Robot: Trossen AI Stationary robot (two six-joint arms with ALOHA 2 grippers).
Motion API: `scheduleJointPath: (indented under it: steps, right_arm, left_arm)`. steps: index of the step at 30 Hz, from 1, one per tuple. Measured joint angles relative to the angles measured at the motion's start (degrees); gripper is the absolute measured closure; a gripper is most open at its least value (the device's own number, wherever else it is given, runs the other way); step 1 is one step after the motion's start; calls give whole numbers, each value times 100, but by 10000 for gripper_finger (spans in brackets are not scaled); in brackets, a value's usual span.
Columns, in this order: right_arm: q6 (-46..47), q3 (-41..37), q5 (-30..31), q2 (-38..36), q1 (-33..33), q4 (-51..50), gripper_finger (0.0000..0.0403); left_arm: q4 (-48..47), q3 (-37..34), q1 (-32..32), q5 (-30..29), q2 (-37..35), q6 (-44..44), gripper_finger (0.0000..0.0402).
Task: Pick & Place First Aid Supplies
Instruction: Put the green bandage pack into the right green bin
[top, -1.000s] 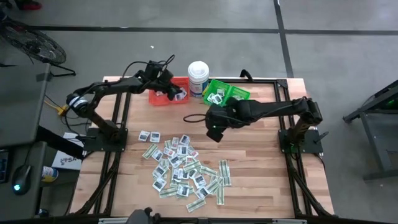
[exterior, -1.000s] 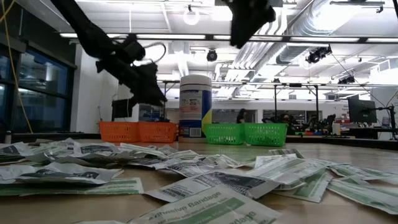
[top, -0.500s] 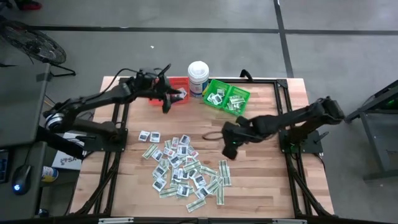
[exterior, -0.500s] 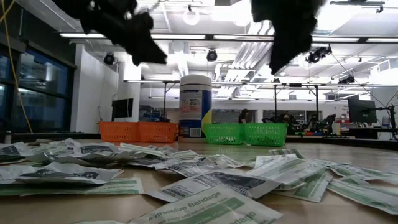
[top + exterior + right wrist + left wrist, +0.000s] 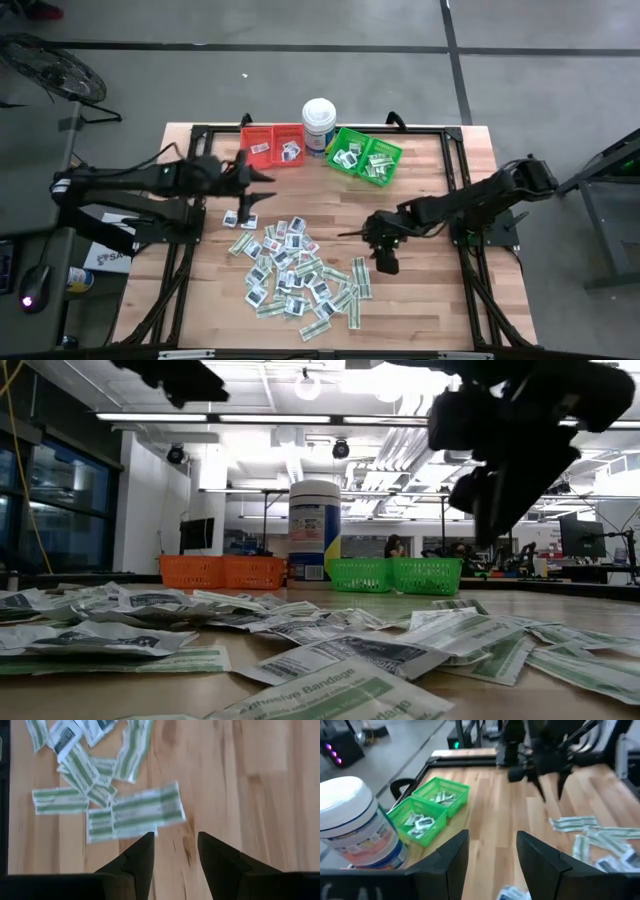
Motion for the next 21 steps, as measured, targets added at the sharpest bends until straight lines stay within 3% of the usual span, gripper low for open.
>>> scheduleJointPath:
  steps: [8, 21]
  right_arm:
    - [-445, 217, -320, 733, -121, 323, 258]
    - [-555, 226, -723, 1363, -140, 754, 258]
  left_arm:
    - [956, -1091, -1217, -1115, -923, -606, 239]
    - [1003, -1507, -2123, -1831, -1190, -765, 239]
